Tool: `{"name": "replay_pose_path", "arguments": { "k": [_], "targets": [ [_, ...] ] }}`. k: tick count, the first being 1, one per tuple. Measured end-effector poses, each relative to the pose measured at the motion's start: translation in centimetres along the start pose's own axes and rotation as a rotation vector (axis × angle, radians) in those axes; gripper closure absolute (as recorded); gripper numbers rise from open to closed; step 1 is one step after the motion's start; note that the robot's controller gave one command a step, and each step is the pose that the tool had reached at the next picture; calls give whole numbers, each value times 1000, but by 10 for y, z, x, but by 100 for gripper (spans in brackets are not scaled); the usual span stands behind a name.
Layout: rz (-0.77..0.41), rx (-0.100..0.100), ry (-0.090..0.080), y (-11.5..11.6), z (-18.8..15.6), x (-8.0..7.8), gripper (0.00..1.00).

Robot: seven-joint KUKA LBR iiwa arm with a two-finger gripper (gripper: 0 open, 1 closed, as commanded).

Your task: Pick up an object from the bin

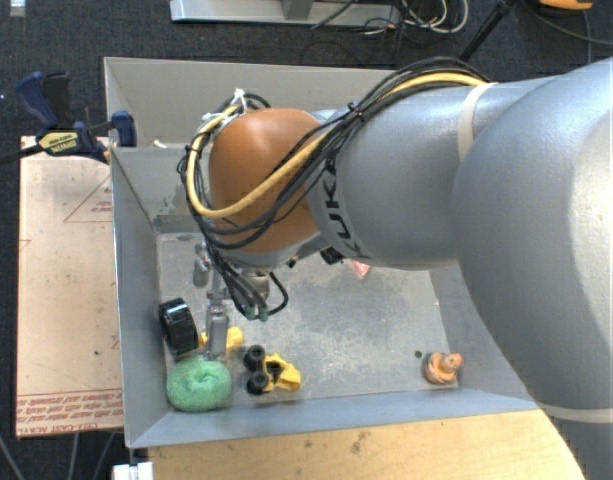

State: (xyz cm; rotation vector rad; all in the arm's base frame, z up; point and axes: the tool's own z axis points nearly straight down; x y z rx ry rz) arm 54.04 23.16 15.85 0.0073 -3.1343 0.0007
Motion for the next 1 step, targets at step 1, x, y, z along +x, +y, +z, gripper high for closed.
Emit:
{"name": "replay_pose_path", "arguments": {
  "k": [1],
  "targets": [
    [4,-2,-7,-1,-5,-2,0]
  ]
}}
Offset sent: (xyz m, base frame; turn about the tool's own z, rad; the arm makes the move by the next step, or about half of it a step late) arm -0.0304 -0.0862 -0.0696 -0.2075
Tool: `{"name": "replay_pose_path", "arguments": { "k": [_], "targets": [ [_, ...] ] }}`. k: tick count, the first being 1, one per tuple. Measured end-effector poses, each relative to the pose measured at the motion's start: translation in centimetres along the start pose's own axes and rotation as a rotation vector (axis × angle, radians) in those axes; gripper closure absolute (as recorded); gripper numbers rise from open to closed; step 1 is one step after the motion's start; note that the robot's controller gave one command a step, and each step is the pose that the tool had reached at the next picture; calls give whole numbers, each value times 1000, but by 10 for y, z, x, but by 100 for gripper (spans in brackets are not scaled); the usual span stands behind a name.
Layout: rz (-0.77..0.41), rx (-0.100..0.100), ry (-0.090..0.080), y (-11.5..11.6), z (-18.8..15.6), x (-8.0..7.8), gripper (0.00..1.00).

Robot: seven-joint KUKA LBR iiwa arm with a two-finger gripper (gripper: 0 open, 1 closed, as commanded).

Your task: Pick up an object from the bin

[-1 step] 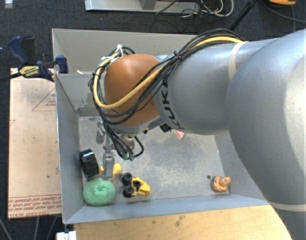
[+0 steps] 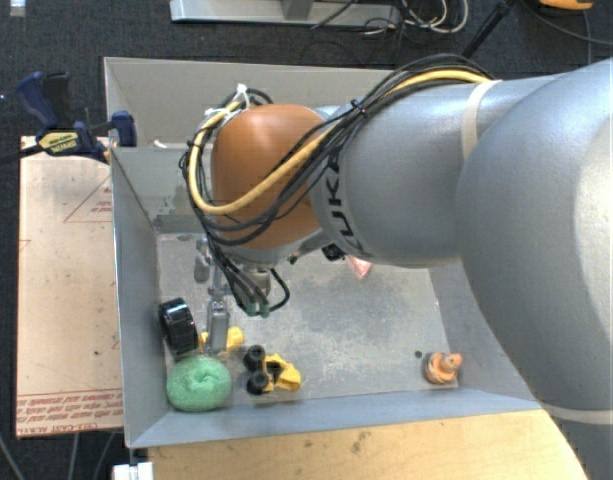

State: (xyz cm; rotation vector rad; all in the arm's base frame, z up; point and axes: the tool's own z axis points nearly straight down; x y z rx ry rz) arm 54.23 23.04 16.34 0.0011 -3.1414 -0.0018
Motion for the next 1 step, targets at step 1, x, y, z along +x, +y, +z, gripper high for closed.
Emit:
{"name": "replay_pose_path", "arguments": {
  "k": [1],
  "targets": [
    [-16,-2,-4,-4,3,2,0]
  ]
}}
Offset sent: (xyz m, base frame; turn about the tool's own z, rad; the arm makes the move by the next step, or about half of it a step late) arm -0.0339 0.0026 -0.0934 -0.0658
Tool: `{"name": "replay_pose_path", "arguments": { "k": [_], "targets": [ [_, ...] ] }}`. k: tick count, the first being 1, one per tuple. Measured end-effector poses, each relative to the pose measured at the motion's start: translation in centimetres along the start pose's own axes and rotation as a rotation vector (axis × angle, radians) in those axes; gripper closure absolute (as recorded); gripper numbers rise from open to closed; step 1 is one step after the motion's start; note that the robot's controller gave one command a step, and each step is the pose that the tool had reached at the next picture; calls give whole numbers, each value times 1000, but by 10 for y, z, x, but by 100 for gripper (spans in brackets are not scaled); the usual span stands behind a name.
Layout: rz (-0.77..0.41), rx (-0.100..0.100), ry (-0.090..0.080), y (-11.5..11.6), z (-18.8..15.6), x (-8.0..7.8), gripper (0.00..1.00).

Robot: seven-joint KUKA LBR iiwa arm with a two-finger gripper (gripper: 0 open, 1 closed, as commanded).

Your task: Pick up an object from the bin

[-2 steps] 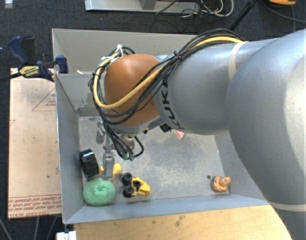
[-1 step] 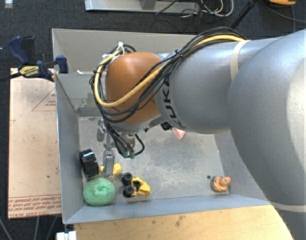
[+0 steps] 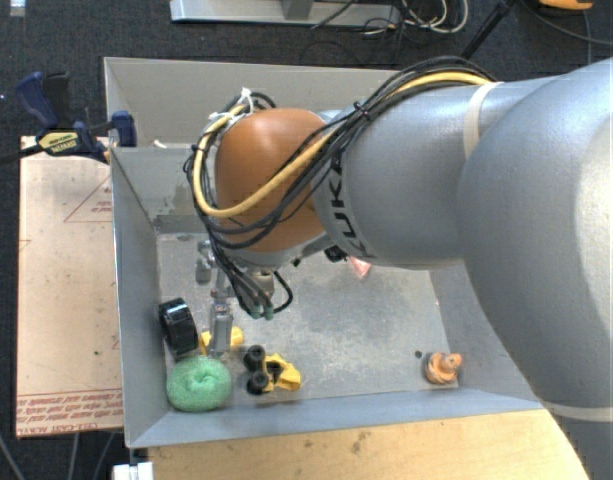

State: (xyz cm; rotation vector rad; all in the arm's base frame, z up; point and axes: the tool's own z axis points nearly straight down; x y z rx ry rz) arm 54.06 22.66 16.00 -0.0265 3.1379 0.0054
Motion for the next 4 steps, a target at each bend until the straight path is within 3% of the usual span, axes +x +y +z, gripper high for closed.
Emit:
{"name": "replay_pose_path", "arguments": {
  "k": [1,2,3,4],
  "targets": [
    [-49,2,-1,-3,61,20,0],
    [-190,0,1,-10,87,47,0],
    [-463,12,-7,17,82,32,100],
    [-463,12,-8,17,82,32,100]
  ]
}}
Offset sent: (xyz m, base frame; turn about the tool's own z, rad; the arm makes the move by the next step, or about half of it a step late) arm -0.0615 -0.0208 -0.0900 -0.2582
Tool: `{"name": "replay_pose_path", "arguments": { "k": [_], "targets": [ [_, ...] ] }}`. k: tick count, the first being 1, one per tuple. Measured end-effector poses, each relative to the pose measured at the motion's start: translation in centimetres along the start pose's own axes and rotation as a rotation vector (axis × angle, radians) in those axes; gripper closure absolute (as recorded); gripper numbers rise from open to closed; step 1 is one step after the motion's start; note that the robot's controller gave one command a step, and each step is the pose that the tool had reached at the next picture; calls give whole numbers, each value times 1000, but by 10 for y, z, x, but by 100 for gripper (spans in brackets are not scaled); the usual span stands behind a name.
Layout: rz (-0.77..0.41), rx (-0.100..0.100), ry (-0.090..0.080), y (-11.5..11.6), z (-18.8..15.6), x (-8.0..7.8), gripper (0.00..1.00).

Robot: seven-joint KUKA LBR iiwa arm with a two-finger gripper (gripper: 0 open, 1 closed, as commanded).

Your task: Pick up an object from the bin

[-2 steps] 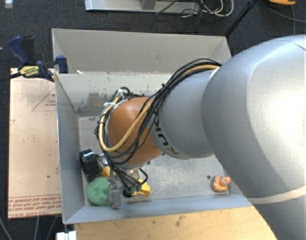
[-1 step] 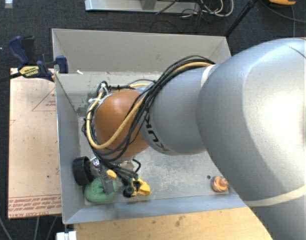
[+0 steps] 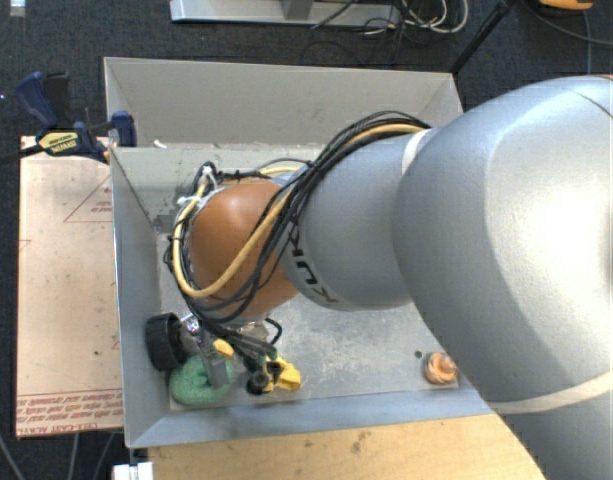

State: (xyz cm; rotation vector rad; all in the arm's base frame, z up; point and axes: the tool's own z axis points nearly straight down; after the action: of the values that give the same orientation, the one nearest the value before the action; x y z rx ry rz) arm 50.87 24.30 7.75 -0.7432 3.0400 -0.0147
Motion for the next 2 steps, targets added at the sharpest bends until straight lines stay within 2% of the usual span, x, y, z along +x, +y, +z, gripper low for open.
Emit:
{"name": "replay_pose_path", "arguments": {
  "k": [1,2],
  "targets": [
    [-28,-13,10,-9,-49,-23,100],
    [-43,-11,-4,-20,-106,-42,100]
  ]
}}
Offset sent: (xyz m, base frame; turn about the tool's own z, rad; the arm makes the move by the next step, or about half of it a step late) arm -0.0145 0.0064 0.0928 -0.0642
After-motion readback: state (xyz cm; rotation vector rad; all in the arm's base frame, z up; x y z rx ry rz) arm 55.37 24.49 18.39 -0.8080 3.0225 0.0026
